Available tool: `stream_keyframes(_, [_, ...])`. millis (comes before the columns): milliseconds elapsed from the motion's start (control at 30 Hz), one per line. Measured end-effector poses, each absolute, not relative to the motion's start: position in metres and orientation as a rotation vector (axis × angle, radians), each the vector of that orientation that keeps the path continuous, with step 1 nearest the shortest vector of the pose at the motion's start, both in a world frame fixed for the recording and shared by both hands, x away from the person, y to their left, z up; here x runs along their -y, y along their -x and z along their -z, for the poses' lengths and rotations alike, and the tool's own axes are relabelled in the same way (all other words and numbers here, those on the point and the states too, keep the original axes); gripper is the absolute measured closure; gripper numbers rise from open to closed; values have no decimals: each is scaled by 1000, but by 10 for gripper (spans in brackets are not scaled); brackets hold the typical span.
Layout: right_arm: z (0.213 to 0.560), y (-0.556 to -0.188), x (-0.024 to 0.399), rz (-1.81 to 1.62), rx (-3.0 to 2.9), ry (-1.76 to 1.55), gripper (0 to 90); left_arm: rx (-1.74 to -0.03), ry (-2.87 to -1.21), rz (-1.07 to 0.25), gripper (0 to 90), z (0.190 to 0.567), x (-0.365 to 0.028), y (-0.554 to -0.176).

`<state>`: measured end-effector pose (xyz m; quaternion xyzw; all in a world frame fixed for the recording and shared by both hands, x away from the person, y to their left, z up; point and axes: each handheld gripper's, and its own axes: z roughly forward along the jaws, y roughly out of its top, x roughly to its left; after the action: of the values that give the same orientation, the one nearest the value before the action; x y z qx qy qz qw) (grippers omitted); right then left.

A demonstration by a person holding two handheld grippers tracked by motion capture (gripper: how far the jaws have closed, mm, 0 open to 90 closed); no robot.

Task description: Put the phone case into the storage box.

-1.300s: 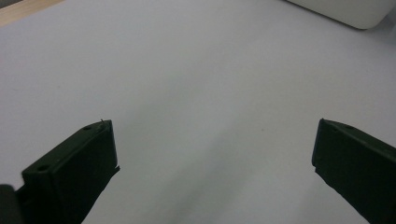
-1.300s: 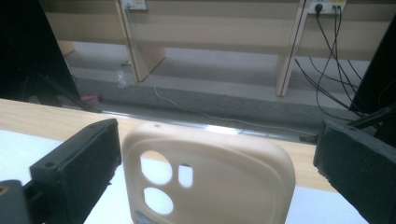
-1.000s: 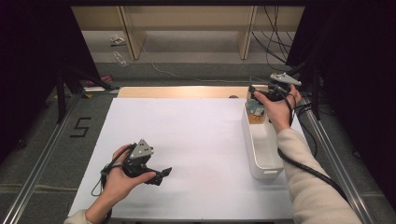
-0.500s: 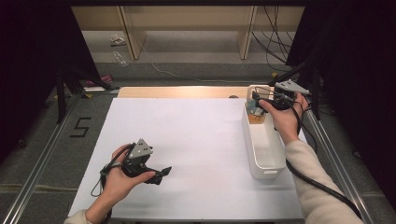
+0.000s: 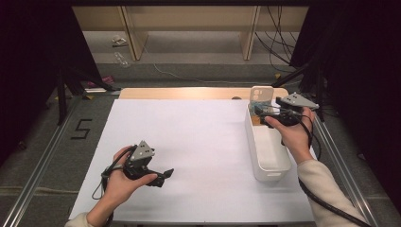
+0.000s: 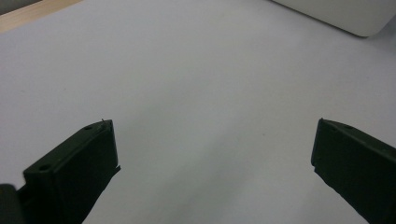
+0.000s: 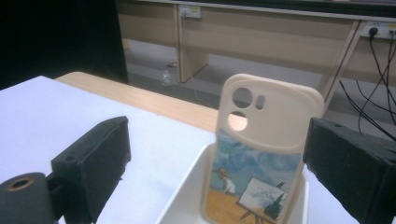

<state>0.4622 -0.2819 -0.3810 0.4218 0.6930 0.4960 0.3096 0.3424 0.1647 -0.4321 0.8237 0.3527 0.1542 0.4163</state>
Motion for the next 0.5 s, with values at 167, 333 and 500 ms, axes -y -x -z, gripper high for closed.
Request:
stream_keyframes(167, [380,-452,280,-1335,-1849,-1090,87,-884,-2067,-390,0,432,-164,-342])
stream_keyframes(333, [380,-445,277,-1346,-1865,-1073,89,-885,-2067,-387,0,431,-164,-342])
stream_keyframes(500, [381,-439,275,-1357,-1879,-1060,96,-887,-2062,-385,1,431,-164,-342])
